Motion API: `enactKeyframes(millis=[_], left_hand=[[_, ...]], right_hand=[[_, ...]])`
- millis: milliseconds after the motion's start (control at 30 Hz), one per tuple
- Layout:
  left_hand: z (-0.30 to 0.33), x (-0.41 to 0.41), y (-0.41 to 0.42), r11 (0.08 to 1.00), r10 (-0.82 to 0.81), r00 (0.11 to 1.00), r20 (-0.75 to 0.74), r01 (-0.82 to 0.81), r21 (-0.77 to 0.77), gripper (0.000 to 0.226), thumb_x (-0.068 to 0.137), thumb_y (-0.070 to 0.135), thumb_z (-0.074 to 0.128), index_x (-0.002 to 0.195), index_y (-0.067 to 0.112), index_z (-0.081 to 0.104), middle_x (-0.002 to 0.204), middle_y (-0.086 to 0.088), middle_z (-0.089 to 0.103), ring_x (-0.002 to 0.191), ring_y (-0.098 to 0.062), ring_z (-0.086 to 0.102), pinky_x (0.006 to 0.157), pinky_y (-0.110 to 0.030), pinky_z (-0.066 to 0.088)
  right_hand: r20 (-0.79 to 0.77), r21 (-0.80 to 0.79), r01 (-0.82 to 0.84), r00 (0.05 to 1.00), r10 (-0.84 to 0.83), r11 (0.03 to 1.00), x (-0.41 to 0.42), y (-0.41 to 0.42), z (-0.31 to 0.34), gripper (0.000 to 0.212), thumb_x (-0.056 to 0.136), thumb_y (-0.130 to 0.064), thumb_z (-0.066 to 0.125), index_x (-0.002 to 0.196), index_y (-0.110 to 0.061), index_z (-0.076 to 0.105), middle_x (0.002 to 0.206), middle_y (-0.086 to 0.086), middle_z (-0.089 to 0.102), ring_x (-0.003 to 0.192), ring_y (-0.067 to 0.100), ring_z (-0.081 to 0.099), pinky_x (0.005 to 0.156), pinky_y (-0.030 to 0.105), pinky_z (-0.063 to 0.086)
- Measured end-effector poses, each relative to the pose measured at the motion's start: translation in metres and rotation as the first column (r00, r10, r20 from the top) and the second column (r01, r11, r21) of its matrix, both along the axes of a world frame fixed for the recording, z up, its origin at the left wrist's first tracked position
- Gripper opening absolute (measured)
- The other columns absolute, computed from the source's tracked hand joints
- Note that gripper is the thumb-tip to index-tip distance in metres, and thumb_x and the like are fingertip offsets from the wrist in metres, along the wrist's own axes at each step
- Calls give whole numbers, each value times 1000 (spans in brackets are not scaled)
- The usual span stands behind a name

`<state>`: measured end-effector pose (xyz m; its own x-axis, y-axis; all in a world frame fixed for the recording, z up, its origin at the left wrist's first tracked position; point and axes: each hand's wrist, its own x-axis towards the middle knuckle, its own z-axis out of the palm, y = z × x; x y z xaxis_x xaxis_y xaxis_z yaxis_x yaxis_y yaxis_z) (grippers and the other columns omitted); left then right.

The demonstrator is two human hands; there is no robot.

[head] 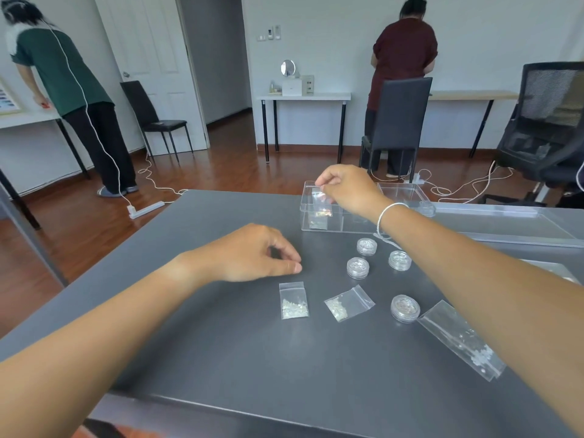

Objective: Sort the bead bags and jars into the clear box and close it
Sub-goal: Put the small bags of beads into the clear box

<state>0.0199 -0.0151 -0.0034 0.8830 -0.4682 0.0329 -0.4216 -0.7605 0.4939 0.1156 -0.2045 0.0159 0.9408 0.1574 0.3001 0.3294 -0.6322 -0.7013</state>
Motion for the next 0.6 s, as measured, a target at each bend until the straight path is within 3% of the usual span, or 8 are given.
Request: enactKeyframes(millis=[167,267,400,600], left_hand=[[-1,-12,1,1000,-10,999,-54,11,12,24,73,45,69,93,33,69,90,16,60,64,14,50,58,0,34],[-1,-16,0,999,-15,998,-66,18,35,28,69,47,71,94,34,68,89,16,59,65,13,49,59,-2,35],[-2,-19,-3,999,-17,997,-69,21,45,28,68,43,74,94,34,68,86,16,59,63,12,49,57,-3,35],[-1,-20,-6,999,-17,995,-103,20,26,14,72,34,74,85,30,69,81,13,64,54,8,49,51,-5,35]], right_hand=[[-42,-39,-1,999,0,999,0,1,-3,20,84,-10,53,94,-16,69,91,4,63,79,16,56,59,17,39],[-45,-35,17,999,-19,999,-2,0,-4,21,85,-10,52,94,-14,71,102,7,69,91,18,61,76,19,41],[-49,-166,12,999,-20,986,-6,2,-4,23,85,-13,48,87,-18,71,102,4,71,94,19,61,85,29,47],[91,-284,43,996,-17,958,-11,-2,-4,26,87,-11,46,103,-14,67,121,7,58,111,25,54,100,41,40]])
